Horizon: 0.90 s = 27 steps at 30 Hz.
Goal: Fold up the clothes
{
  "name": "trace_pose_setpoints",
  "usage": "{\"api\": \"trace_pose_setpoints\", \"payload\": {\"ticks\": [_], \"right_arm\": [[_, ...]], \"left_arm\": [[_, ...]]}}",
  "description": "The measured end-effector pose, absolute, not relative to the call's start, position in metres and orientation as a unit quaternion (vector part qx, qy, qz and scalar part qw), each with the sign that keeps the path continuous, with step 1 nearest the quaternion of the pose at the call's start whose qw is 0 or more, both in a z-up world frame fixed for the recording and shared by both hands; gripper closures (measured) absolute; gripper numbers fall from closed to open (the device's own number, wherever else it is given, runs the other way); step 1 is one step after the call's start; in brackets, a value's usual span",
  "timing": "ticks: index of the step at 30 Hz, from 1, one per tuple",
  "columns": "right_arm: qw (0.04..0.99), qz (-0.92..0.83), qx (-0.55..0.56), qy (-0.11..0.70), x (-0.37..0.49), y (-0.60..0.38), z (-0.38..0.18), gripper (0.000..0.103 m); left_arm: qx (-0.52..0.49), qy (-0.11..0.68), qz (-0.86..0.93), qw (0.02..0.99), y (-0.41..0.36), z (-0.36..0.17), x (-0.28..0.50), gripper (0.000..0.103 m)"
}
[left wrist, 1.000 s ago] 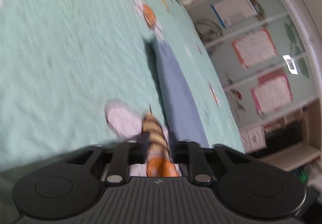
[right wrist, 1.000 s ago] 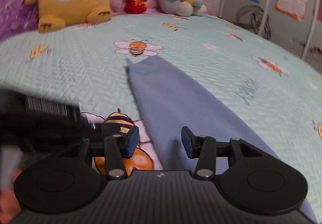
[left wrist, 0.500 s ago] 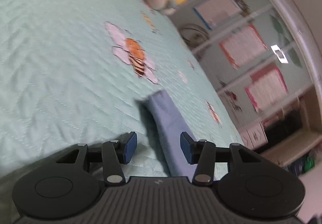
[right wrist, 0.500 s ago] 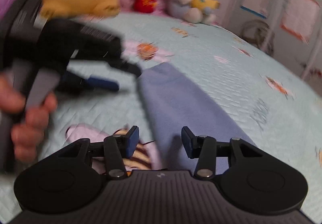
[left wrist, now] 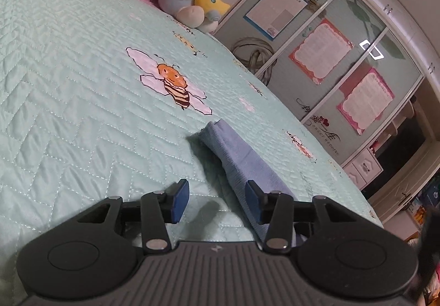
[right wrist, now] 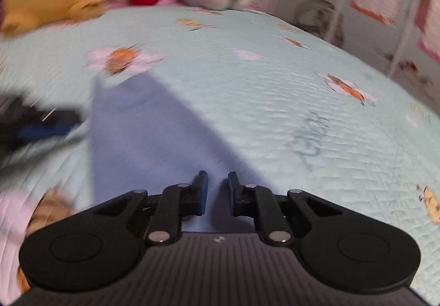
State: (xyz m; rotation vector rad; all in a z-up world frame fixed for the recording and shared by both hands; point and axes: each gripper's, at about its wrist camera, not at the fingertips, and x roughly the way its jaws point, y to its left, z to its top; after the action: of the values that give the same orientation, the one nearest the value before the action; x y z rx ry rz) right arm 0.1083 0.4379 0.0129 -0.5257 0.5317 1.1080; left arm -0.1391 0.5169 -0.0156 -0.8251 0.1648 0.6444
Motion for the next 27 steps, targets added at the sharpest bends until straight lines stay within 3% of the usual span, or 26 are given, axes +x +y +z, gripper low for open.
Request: {"api": "trace_pose_setpoints", "payload": {"ticks": [8, 12, 20, 27], "right_arm": [[0.779, 0.526, -0.121, 0.318, 0.155, 0.432, 0.006, 0.09], [0.774, 0.524, -0.079, 0.346, 0.172, 0.428, 0.002, 0.103], [0.761, 0.53, -0.028, 0.373, 0.187, 0.425, -0.005, 0.103], [0.763, 0.529, -0.021, 0.371, 0.188, 0.423, -0.007, 0.103]], "left_arm": [[-0.439, 0.04, 0.286, 0.851, 0.529, -0.016, -0.144, 0.054], [-0.434, 0.044, 0.283, 0.854, 0.53, -0.013, -0.141, 0.054], [-0.348, 0.079, 0.292, 0.887, 0.509, 0.001, -0.125, 0.055], [-0.38, 0.097, 0.259, 0.883, 0.508, 0.001, -0.121, 0.055]]}}
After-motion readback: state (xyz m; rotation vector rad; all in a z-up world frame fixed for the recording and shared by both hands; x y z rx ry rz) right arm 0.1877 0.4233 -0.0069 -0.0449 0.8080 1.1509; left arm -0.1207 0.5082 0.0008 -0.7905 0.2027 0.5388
